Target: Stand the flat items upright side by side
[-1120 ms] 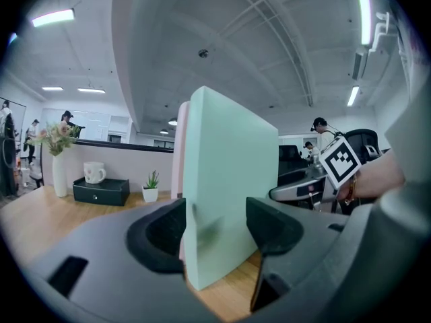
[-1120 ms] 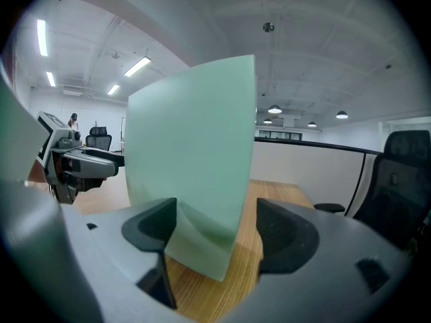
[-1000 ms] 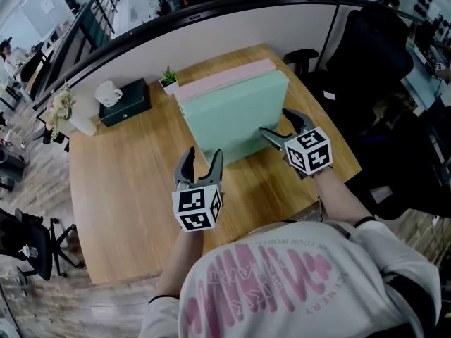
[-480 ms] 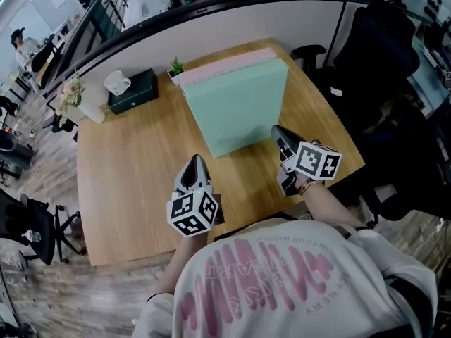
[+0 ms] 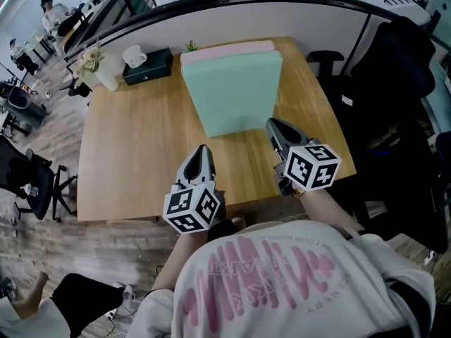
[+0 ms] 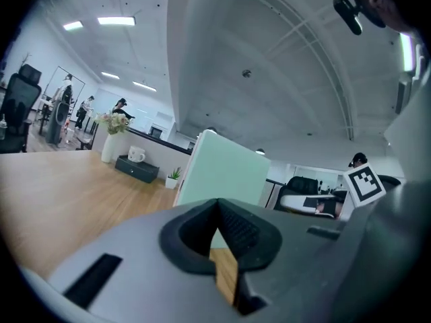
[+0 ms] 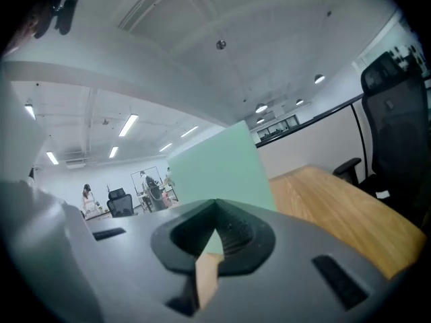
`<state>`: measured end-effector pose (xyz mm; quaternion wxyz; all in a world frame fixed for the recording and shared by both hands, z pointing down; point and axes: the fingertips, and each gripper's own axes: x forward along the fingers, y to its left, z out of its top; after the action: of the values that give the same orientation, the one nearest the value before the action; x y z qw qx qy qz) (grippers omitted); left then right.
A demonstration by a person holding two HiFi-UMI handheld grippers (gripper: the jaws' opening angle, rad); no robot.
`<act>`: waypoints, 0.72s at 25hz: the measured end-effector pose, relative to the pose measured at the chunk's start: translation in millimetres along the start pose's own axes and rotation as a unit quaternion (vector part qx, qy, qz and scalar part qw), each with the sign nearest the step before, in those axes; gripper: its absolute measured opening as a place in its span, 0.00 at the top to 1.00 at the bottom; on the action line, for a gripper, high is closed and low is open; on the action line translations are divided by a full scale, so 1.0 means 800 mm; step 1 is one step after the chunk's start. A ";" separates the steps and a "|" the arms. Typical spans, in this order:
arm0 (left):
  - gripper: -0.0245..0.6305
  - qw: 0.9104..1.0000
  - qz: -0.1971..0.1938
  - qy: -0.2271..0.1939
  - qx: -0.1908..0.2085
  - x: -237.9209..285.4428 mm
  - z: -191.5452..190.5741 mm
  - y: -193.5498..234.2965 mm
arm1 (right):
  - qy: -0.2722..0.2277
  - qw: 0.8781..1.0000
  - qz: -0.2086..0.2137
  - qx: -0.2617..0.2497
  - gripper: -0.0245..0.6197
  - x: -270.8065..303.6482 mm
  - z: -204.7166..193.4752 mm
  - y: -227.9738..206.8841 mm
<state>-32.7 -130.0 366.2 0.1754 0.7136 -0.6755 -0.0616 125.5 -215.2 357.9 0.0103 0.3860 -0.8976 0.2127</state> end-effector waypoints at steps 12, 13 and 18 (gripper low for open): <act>0.96 0.999 0.035 -0.006 -0.003 -0.079 -0.059 -0.089 | 0.040 0.998 0.029 -0.040 0.96 -0.116 -0.048 -0.013; 0.96 0.999 0.037 -0.007 -0.002 -0.085 -0.061 -0.096 | 0.040 0.998 0.030 -0.042 0.97 -0.125 -0.048 -0.013; 0.96 0.999 0.040 -0.012 0.001 -0.112 -0.066 -0.119 | 0.043 0.998 0.032 -0.044 0.97 -0.160 -0.055 -0.014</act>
<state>67.3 -30.1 370.3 0.1689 0.6851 -0.7059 -0.0626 217.1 -116.8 379.0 0.0589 0.3467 -0.9168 0.1893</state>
